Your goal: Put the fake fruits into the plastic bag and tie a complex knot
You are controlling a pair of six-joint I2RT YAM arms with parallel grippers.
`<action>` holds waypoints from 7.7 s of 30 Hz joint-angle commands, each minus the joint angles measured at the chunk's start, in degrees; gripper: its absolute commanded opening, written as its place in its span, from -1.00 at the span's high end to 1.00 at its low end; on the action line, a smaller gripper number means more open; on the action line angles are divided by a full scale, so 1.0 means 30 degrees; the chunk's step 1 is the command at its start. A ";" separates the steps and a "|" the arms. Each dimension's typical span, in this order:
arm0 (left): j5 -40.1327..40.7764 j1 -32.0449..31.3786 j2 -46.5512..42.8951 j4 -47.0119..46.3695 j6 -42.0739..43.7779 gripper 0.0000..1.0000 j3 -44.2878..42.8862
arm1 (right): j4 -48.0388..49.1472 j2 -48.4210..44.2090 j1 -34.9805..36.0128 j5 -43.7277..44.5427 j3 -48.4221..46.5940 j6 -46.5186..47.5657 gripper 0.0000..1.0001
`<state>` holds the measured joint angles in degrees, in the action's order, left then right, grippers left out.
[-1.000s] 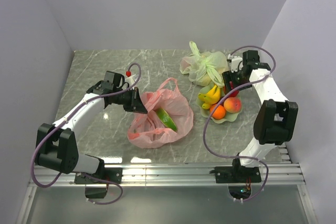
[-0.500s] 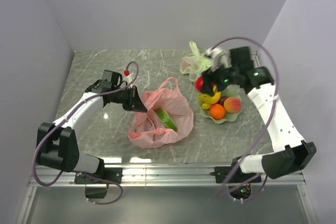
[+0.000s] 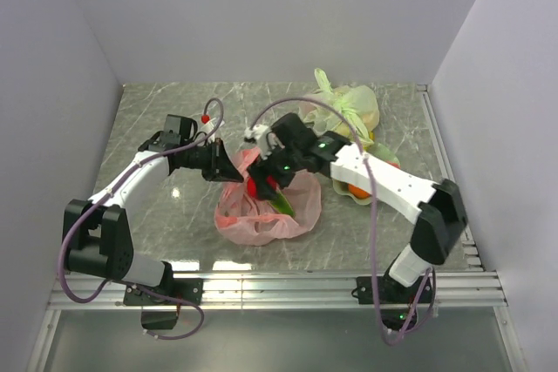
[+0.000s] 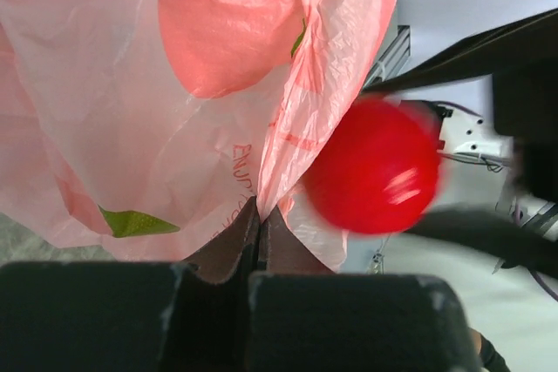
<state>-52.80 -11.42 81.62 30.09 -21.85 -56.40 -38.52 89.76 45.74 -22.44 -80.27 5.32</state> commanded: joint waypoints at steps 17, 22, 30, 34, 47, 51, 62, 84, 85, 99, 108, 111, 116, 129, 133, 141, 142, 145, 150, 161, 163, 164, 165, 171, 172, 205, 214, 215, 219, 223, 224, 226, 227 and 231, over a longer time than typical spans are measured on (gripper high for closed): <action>-0.0449 0.0701 -0.0167 -0.0596 -0.0101 0.81 -0.0154 | -0.5141 -0.6039 -0.8839 -0.2160 -0.0050 0.3171 -0.98; -0.0244 0.0701 -0.0372 -0.0771 -0.0159 0.83 0.0080 | -0.7401 -0.6336 -1.4389 0.0001 0.1031 0.7362 -0.99; -0.0068 0.0701 -0.0314 -0.0800 -0.0188 0.86 0.0138 | -0.5560 -0.4638 -1.7208 0.3817 0.2995 0.7952 -0.99; -0.0097 0.0701 -0.0255 -0.0566 0.0074 0.86 -0.0037 | -0.4593 -0.3612 -1.7150 0.3787 0.3319 0.8536 -0.99; -0.0156 0.0701 0.0038 -0.0420 0.0163 0.86 -0.0154 | -0.3068 -0.0887 -1.7120 0.3055 0.3933 0.8919 -0.99; -0.0126 0.0701 0.0184 -0.0244 0.0309 0.86 -0.0271 | -0.3067 0.0021 -1.7062 0.2704 0.4051 0.8774 -0.99; -0.0155 0.0701 0.0360 -0.0273 0.0280 0.87 -0.0330 | -0.2423 0.0259 -1.7032 0.3201 0.4784 0.8598 -0.99; -0.1794 0.1489 0.0798 -0.0624 -0.0393 0.99 -0.0624 | -0.3481 -0.1562 -0.5847 -0.3009 -0.2306 0.2096 -0.22; -0.1941 0.1608 0.0858 -0.0682 -0.0452 0.99 -0.0594 | -0.2752 -0.1240 -0.4623 -0.3039 -0.2306 0.1832 -0.21; -0.2616 0.2429 0.1093 -0.1210 -0.0804 0.99 -0.0155 | 0.1411 0.4947 0.0369 0.0709 -0.4973 -0.2359 -0.98; -0.2383 0.2518 0.1151 -0.1095 -0.0689 0.95 -0.0270 | -0.0135 0.0557 -0.0361 0.0187 -0.2808 -0.0635 -0.99; -0.2148 0.2518 0.1034 -0.0888 -0.0425 0.95 -0.0330 | -0.1566 -0.2256 -0.2231 -0.1161 -0.0674 0.0538 -0.99; -0.1445 0.2518 0.0596 -0.0713 -0.0248 0.92 -0.0184 | -0.4616 -0.4779 -0.7413 -0.1312 0.1031 0.2646 -0.99; 0.0254 0.2518 0.0711 -0.0332 -0.0717 0.99 -0.0505 | -0.3627 -0.4257 -1.3956 0.2850 0.6274 0.3675 -0.99; 0.0576 0.2518 0.0770 -0.0126 -0.0657 0.99 -0.0623 | -0.2513 -0.3261 -1.3956 0.3171 0.6863 0.3530 -0.99; 0.0461 0.2518 0.1122 -0.0127 -0.0628 0.99 -0.0653 | -0.0697 -0.1416 -1.3927 0.2910 0.7304 0.3119 -0.99; 0.0431 0.2518 0.1151 -0.0126 -0.0599 0.99 -0.0682 | -0.0607 -0.1239 -1.3985 0.2850 0.7303 0.3061 -0.99; 0.0489 0.2518 0.1297 0.0136 -0.0482 0.99 -0.0828 | -0.0227 -0.0654 -1.3956 0.2499 0.7420 0.3031 -0.99; 0.0577 0.2518 0.1327 0.0050 -0.0569 0.99 -0.0770 | 0.0067 -0.0124 -1.3956 0.2177 0.7684 0.3031 -0.98; 0.0577 0.2518 0.1034 -0.0126 -0.0687 0.99 -0.0536 | -0.4235 -0.4602 -1.5068 0.1649 0.5524 0.3996 -0.20; 0.0460 0.2518 0.1063 -0.0127 -0.0745 0.99 -0.0622 | -0.5320 -0.5628 -1.5069 0.1095 0.4729 0.4435 -0.17; 0.0402 0.2518 0.1092 -0.0068 -0.0716 0.99 -0.0710 | -0.5584 -0.5863 -1.5040 0.0715 0.3913 0.4495 -0.14; 0.0343 0.2518 0.1151 0.0077 -0.0629 0.99 -0.0827 | -0.6312 -0.6127 -1.4982 -0.0826 0.3470 0.4611 -0.12; 0.0109 0.2518 0.1678 0.0460 -0.0452 0.99 -0.1883 | -0.6358 -0.5193 -1.0750 -0.3888 0.0918 0.3185 0.10; 0.0079 0.2518 0.1736 0.0402 -0.0510 0.99 -0.1941 | -0.5769 -0.5134 -0.9922 -0.3714 0.0801 0.2771 0.10; -0.1826 0.2576 0.3026 0.0634 0.0045 0.99 -0.2527 | 0.4289 0.4128 -0.1066 0.6671 -0.2073 -0.4209 -0.96; -0.1679 0.2576 0.2704 0.0460 0.0075 0.96 -0.2294 | 0.0772 -0.2344 -0.3224 0.1297 -0.0375 -0.2476 -0.98; -0.1621 0.2576 0.2588 0.0402 0.0017 0.96 -0.2206 | 0.0597 -0.2901 -0.3988 0.1239 -0.0140 -0.2448 -0.98; -0.1503 0.2576 0.2469 0.0197 -0.0130 0.96 -0.2000 | -0.0137 -0.4895 -0.8118 0.2114 0.0827 -0.2770 -0.87; -0.1415 0.2576 0.2528 0.0371 -0.0043 0.97 -0.2205 | -0.1014 -0.4870 -1.1664 0.3464 0.1326 -0.2595 -0.48; -0.1444 0.2576 0.2586 0.0430 -0.0013 0.98 -0.2292 | -0.1045 -0.4754 -1.2802 0.3552 0.1472 -0.2536 -0.44; -0.1386 0.2576 0.2616 0.0460 -0.0013 0.99 -0.2352 | -0.0436 -0.4723 -1.3834 0.3787 0.2232 -0.2303 -0.42; -0.1415 0.2576 0.2616 0.0431 -0.0013 0.99 -0.2352 | -0.0170 -0.4694 -1.4303 0.3787 0.2525 -0.2214 -0.42; -0.1415 0.2576 0.2616 0.0401 -0.0042 0.99 -0.2293 | 0.1526 -0.4081 -1.6818 0.2299 0.3990 -0.2067 -0.42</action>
<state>-56.88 -4.03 90.83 31.97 -23.20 -61.73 -37.85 77.12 -0.60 -13.17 -69.82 -1.98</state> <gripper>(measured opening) 0.017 0.710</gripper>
